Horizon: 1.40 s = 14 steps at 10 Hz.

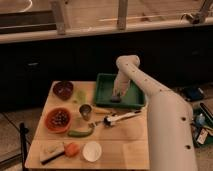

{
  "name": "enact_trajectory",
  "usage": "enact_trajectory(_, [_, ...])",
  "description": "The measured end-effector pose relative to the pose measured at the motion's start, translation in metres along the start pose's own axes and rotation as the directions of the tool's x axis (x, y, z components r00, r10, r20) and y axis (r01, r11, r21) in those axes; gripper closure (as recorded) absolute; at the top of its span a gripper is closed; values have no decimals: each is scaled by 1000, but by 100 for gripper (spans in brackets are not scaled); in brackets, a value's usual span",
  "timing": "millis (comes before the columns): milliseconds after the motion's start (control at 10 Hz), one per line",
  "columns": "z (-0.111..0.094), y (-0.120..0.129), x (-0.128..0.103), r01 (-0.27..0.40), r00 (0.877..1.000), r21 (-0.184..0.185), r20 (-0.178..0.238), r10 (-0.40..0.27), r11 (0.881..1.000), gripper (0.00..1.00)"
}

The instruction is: Wipe tray with sponge

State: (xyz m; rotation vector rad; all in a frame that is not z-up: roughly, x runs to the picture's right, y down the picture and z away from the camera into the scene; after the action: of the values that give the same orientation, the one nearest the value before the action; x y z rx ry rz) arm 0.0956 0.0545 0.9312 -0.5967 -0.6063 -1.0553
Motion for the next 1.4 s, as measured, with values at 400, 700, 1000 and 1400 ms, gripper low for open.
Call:
enact_trajectory(400, [3, -4, -9, 28, 999, -1, 18, -28, 1000, 97])
enact_trajectory(700, [3, -4, -9, 28, 999, -1, 19, -28, 1000, 97])
enact_trajectory(1000, [3, -4, -9, 27, 999, 0, 19, -27, 1000, 97])
enact_trajectory(1400, [3, -3, -9, 27, 999, 0, 19, -27, 1000, 97])
